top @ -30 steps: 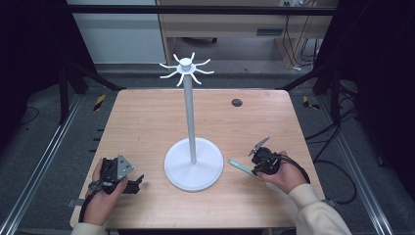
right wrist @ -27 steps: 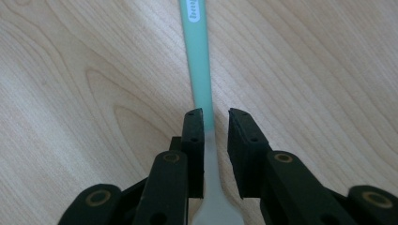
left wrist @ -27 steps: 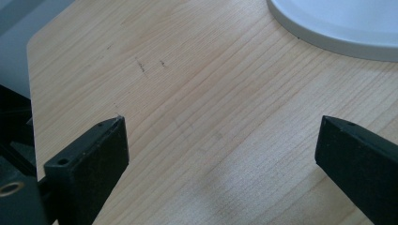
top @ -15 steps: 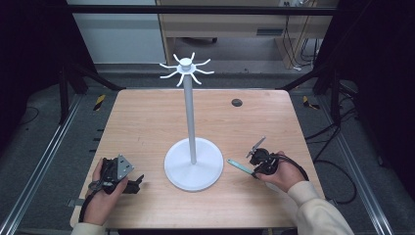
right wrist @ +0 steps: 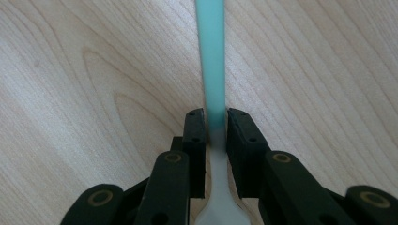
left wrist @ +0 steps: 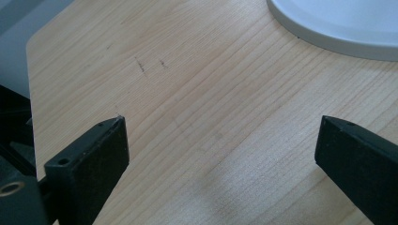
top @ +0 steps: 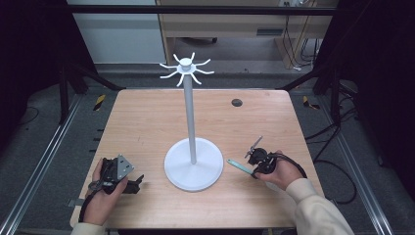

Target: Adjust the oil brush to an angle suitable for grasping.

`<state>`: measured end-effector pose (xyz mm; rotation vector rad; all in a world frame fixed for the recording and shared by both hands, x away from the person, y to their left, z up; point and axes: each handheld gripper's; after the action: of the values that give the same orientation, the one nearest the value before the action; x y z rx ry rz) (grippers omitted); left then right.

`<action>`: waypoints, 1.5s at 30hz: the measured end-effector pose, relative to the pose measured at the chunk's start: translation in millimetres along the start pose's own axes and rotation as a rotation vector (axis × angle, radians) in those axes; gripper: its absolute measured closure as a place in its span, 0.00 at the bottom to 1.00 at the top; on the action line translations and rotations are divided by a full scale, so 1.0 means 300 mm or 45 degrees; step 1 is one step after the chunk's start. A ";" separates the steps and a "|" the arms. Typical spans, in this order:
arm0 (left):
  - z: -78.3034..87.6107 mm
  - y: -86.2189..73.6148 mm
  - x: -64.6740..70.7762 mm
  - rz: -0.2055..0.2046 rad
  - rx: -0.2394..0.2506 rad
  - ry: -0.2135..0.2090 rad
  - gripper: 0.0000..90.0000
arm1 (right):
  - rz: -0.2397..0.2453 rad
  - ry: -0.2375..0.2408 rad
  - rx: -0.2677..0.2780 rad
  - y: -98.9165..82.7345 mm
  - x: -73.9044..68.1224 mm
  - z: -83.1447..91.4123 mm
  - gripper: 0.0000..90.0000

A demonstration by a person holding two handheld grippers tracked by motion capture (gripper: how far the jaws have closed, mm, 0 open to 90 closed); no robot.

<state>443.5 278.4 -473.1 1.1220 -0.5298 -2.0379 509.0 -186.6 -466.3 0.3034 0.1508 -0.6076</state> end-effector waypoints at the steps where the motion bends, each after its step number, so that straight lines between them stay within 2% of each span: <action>1: 0.000 0.000 0.000 0.000 0.000 0.000 0.03 | 0.002 0.000 -0.005 0.002 0.001 -0.002 0.87; 11: 0.000 -0.001 -0.001 0.003 0.000 0.002 0.03 | -0.024 0.034 -0.016 0.008 0.010 0.001 0.91; 13: 0.000 -0.001 -0.002 0.003 -0.001 0.003 0.03 | -0.034 0.052 0.019 0.005 0.010 0.013 0.91; 19: 0.000 -0.002 -0.001 0.003 -0.003 0.004 0.03 | -0.034 0.041 0.087 0.003 -0.001 0.047 0.92; 21: -0.001 -0.002 -0.001 0.002 -0.005 0.005 0.03 | -0.012 0.008 0.140 0.011 -0.008 0.082 0.92; 23: -0.001 -0.002 0.000 0.002 -0.006 0.005 0.03 | -0.015 -0.004 0.161 0.016 -0.012 0.096 0.92; 24: -0.002 -0.001 0.000 0.000 -0.004 0.002 0.03 | -0.001 -0.032 0.209 0.026 -0.018 0.129 0.92; 26: -0.001 0.000 0.002 -0.001 -0.001 -0.001 0.03 | 0.006 -0.052 0.257 0.036 -0.023 0.166 0.92; 27: -0.001 0.000 0.002 -0.001 -0.001 -0.001 0.03 | 0.006 -0.052 0.257 0.036 -0.023 0.166 0.92; 29: -0.001 0.001 0.003 -0.004 -0.001 -0.005 0.03 | 0.009 -0.079 0.324 0.045 -0.027 0.220 0.92; 33: -0.002 0.001 0.001 0.001 -0.005 -0.002 0.03 | 0.016 -0.107 0.410 0.049 -0.029 0.281 0.92; 34: -0.002 0.001 0.001 0.004 -0.003 0.001 0.03 | 0.016 -0.107 0.410 0.049 -0.029 0.281 0.92; 35: -0.002 0.001 0.001 0.004 -0.004 0.002 0.03 | 0.016 -0.128 0.439 0.050 -0.028 0.302 0.92; 37: -0.003 0.001 0.000 0.003 -0.008 0.002 0.03 | 0.006 -0.132 0.492 0.054 -0.027 0.321 0.92; 39: -0.004 0.001 0.000 0.003 -0.009 0.000 0.03 | 0.008 -0.143 0.514 0.056 -0.025 0.330 0.92; 43: -0.003 -0.006 -0.010 0.050 0.003 -0.016 0.03 | -0.011 -0.169 0.591 0.086 -0.011 0.354 0.92; 45: -0.002 -0.010 -0.016 0.053 0.000 -0.008 0.03 | -0.011 -0.167 0.623 0.103 -0.009 0.364 0.92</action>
<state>444.6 284.0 -472.8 1.0964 -0.5515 -2.0060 530.3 -196.6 -355.2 0.7341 -0.1272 -0.6674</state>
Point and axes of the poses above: each handheld gripper's, and its own axes: z roughly backward along the jaws, y roughly out of its top, x roughly to its right, and after that the axes turned 15 degrees about y, right-handed
